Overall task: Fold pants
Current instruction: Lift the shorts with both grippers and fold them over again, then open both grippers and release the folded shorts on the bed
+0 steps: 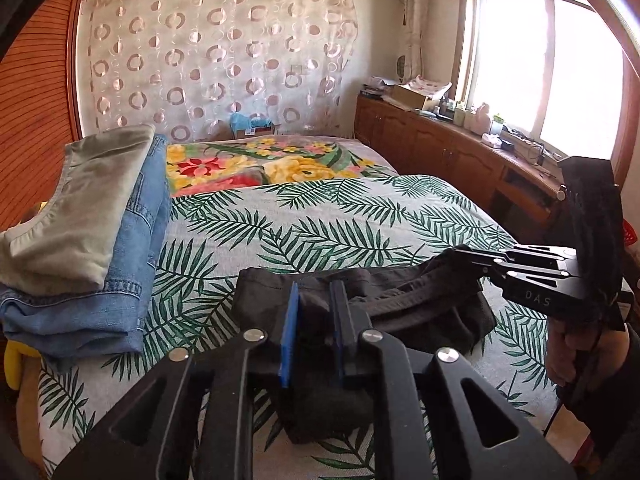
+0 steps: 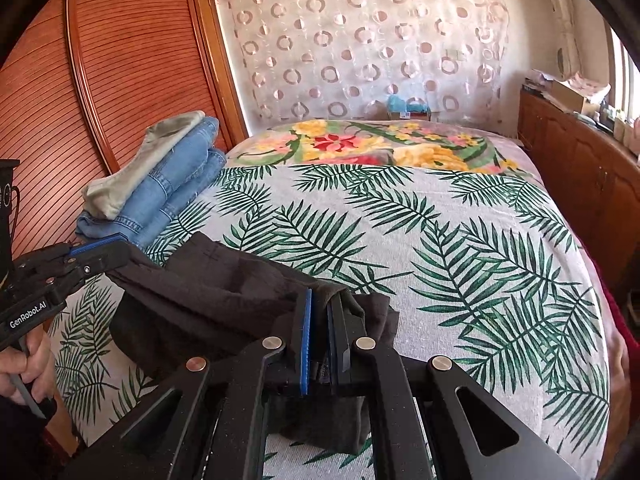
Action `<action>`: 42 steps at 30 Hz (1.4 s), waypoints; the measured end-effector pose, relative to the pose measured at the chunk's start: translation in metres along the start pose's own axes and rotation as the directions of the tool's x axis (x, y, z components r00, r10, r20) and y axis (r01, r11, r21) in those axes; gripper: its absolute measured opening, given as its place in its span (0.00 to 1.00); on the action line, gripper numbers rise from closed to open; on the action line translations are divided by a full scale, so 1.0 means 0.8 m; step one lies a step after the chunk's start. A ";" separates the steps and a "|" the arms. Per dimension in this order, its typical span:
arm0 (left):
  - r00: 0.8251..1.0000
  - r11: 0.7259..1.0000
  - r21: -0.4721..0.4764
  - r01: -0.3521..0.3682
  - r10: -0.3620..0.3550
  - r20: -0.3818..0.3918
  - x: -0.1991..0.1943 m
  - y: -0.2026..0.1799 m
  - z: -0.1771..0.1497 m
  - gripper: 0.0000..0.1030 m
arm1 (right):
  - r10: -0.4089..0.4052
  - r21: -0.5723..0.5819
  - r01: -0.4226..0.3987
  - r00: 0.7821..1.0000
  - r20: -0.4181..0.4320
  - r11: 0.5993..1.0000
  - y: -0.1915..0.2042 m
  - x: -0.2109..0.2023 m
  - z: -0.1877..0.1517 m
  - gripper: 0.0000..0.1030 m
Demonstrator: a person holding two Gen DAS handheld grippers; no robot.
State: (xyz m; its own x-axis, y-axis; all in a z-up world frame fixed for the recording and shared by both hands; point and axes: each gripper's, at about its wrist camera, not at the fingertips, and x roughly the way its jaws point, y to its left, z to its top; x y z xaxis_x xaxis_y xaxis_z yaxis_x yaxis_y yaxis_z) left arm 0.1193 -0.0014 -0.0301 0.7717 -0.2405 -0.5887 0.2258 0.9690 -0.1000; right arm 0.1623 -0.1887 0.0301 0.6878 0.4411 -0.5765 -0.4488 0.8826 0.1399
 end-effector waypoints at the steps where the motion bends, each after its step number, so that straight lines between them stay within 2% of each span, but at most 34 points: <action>1: 1.000 1.000 -0.001 -0.001 0.001 0.005 -0.002 0.001 -0.001 0.32 | 0.000 0.001 0.000 1.000 0.001 1.000 0.000 0.000 0.000 0.06; 5: 1.000 1.000 -0.008 -0.004 0.004 0.016 -0.007 0.006 -0.003 0.58 | 0.005 -0.013 -0.005 1.000 0.011 1.000 0.001 -0.002 0.000 0.06; 6: 1.000 1.000 -0.011 -0.003 0.003 0.015 -0.009 0.007 -0.005 0.68 | 0.004 -0.018 -0.003 1.000 0.013 1.000 0.002 -0.002 0.000 0.06; 8: 1.000 1.000 -0.015 0.007 -0.007 0.016 -0.009 0.010 -0.007 0.75 | -0.002 -0.034 0.003 1.000 0.016 0.999 0.003 -0.003 0.000 0.06; 13: 1.000 1.000 -0.029 -0.005 0.005 0.001 -0.010 0.018 -0.020 0.76 | -0.010 -0.055 0.012 1.000 0.024 0.998 0.004 -0.006 0.000 0.09; 15: 1.000 1.000 -0.031 -0.005 0.005 -0.011 -0.008 0.021 -0.025 0.76 | -0.012 -0.061 0.014 1.000 0.029 0.998 0.001 -0.009 0.001 0.15; 17: 1.000 1.000 -0.027 -0.011 0.011 -0.024 -0.004 0.023 -0.030 0.76 | -0.051 -0.057 0.053 0.998 0.043 0.997 -0.002 -0.014 0.001 0.26; 18: 0.999 1.000 -0.024 -0.017 0.016 -0.034 -0.001 0.023 -0.033 0.76 | -0.068 -0.053 0.071 0.996 0.055 0.996 -0.005 -0.019 0.001 0.28; 21: 0.998 1.000 -0.019 -0.020 0.019 -0.057 0.004 0.024 -0.038 0.76 | -0.043 -0.046 0.046 0.997 0.070 0.998 -0.011 -0.034 -0.004 0.29; 25: 0.997 1.000 -0.013 -0.019 0.018 -0.078 0.009 0.023 -0.046 0.76 | -0.014 -0.091 0.017 0.999 0.033 0.996 -0.012 -0.042 -0.020 0.39; 28: 0.996 1.000 -0.017 -0.020 0.018 -0.090 0.013 0.024 -0.050 0.76 | -0.035 -0.135 0.032 0.999 -0.019 0.990 -0.013 -0.030 -0.030 0.39; 34: 0.994 1.000 -0.013 -0.023 0.022 -0.105 0.014 0.026 -0.052 0.76 | -0.037 -0.130 0.025 0.995 -0.088 0.991 -0.017 0.009 -0.003 0.39; 37: 0.994 1.000 -0.014 -0.023 0.022 -0.103 0.012 0.026 -0.052 0.76 | -0.067 -0.149 0.052 0.993 -0.099 0.988 -0.017 0.032 0.016 0.39; 40: 0.994 1.000 -0.013 -0.019 0.018 -0.106 0.009 0.027 -0.056 0.76 | -0.145 -0.146 0.132 0.986 -0.080 0.980 -0.018 0.043 0.028 0.39; 42: 0.994 1.000 -0.016 -0.011 0.009 -0.105 0.005 0.028 -0.059 0.76 | -0.142 -0.114 0.134 0.987 -0.070 0.984 -0.022 0.039 0.030 0.39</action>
State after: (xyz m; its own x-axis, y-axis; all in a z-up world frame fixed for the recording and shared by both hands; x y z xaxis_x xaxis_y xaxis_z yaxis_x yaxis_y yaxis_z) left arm 0.0995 0.0219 -0.0723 0.7073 -0.2244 -0.6704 0.2080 0.9724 -0.1060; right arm 0.2051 -0.1862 0.0287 0.7032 0.2987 -0.6452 -0.4149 0.9093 -0.0313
